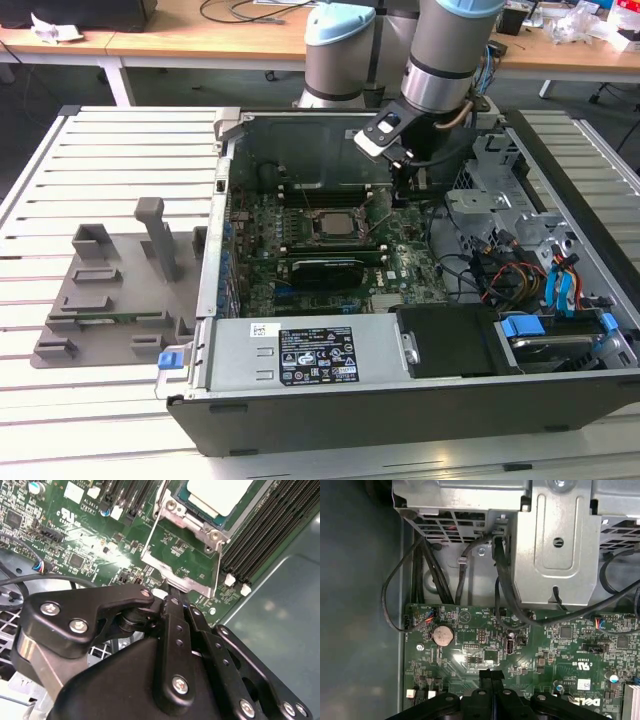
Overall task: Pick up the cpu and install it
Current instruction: 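Close the cpu cover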
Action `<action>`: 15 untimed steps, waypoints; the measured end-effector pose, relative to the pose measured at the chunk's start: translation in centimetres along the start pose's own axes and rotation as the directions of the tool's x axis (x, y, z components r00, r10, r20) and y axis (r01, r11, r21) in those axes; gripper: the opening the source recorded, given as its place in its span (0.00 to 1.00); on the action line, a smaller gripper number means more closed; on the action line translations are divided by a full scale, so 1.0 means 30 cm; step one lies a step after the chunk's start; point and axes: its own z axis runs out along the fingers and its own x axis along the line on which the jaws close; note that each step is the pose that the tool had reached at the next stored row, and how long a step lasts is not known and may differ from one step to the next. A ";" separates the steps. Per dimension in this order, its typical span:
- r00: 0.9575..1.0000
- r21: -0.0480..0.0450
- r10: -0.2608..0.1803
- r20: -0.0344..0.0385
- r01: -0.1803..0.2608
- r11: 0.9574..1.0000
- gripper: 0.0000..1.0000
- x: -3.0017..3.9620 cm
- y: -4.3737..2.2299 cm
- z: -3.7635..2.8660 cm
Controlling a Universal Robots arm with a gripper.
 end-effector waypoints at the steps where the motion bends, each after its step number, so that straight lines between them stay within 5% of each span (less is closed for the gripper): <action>1: 1.000 0.000 0.000 0.000 0.000 1.000 0.11 0.000 -0.005 0.000; 15: 1.000 0.000 0.000 0.000 0.000 1.000 0.11 0.003 -0.073 0.003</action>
